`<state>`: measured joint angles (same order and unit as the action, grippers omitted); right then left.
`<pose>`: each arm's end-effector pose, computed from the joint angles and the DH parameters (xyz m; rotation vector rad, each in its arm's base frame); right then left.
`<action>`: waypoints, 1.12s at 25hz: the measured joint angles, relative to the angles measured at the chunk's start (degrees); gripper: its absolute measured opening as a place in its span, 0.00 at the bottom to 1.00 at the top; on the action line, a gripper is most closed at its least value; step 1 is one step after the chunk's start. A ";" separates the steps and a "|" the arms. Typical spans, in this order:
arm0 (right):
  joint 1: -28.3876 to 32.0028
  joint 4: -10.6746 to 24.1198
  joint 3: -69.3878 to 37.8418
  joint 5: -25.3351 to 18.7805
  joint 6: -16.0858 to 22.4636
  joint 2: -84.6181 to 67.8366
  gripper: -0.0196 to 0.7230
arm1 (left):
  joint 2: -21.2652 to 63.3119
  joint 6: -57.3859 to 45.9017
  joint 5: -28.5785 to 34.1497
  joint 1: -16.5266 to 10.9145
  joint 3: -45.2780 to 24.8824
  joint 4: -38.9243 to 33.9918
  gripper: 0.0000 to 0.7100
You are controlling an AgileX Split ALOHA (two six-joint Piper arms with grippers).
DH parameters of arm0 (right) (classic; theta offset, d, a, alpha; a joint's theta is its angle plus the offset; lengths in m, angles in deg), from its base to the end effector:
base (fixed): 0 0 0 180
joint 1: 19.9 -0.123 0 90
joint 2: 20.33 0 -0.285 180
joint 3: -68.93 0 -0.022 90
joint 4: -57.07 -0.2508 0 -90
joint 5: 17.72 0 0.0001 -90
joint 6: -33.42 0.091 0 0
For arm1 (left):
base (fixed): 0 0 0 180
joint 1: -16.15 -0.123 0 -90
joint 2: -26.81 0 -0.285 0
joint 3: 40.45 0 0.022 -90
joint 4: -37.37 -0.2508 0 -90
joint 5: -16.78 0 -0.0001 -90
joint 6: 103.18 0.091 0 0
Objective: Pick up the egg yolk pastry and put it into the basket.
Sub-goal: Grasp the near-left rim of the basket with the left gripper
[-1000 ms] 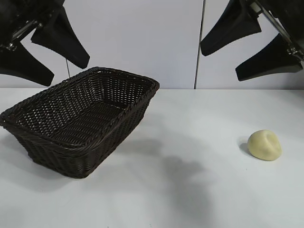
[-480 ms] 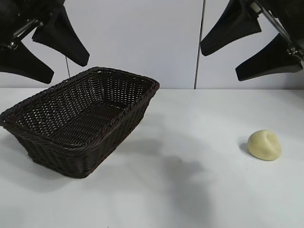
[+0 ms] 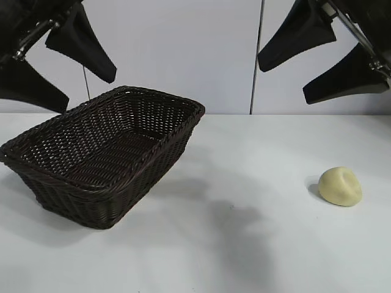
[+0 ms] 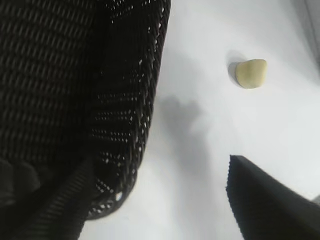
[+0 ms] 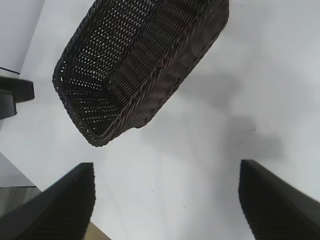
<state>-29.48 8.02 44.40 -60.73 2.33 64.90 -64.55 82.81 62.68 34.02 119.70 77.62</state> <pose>0.2570 0.0910 0.2821 -0.2504 2.4419 0.8080 0.2625 -0.1290 0.2683 0.0246 2.6891 -0.8806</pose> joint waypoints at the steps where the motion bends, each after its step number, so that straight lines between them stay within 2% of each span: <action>1: 0.00 0.00 0.00 0.00 0.00 0.00 0.79 | 0.00 -4.09 1.87 0.41 0.00 -1.33 0.76; 5: 0.00 0.00 0.00 0.00 0.00 0.00 0.79 | 0.06 -16.20 5.10 4.24 0.00 -9.78 0.76; 9: 0.00 0.05 0.00 0.00 0.00 0.00 0.79 | 0.06 -31.85 -0.17 7.76 0.00 -17.84 0.76; 13: 0.00 0.05 0.00 0.00 0.00 0.00 0.79 | 0.06 -51.06 -7.01 8.35 -0.31 -25.72 0.76; 18: 0.00 0.05 0.00 0.00 0.00 0.00 0.79 | 0.06 -70.08 -6.49 8.35 -0.37 -39.46 0.76; 22: 0.00 0.05 0.00 0.00 0.00 0.00 0.79 | 0.06 -75.87 -3.85 8.35 -0.37 -45.06 0.76; 28: 0.00 0.05 0.00 0.00 0.00 0.00 0.79 | 0.06 -78.32 -3.57 8.35 -0.37 -45.91 0.76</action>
<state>-29.48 8.07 44.40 -60.73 2.33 64.90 -64.49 4.49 59.10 42.37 119.33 31.70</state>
